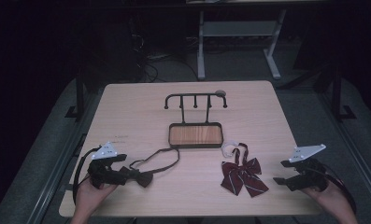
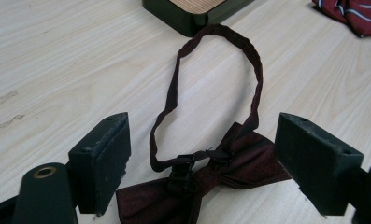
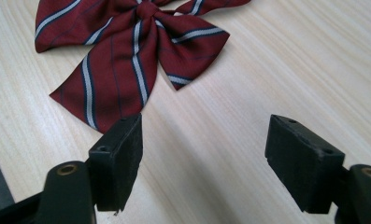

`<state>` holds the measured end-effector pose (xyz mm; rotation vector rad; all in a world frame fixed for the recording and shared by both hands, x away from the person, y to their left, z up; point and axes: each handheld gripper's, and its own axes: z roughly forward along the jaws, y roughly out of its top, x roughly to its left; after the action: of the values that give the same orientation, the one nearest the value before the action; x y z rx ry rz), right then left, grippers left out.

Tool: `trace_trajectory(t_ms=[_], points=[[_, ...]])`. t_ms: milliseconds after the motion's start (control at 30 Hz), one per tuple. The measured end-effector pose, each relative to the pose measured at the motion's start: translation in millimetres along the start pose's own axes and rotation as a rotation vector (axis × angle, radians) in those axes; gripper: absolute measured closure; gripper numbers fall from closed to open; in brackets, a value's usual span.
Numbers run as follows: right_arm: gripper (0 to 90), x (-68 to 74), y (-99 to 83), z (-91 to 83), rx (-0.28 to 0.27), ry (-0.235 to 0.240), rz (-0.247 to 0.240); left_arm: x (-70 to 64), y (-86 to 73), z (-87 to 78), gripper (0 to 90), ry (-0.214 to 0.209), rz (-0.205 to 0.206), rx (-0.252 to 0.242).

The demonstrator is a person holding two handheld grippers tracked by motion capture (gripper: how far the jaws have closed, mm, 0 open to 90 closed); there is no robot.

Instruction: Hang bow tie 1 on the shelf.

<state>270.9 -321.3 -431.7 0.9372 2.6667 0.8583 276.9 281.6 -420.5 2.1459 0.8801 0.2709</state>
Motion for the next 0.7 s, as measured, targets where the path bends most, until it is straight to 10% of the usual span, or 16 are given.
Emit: trace_trajectory(t_ms=[700], points=[[26.3, 6.8, 72.8, -4.9, 0.078, 0.021, -0.168, -3.4, 1.8, 2.3, 19.0, -0.032, 0.036, 0.012]])
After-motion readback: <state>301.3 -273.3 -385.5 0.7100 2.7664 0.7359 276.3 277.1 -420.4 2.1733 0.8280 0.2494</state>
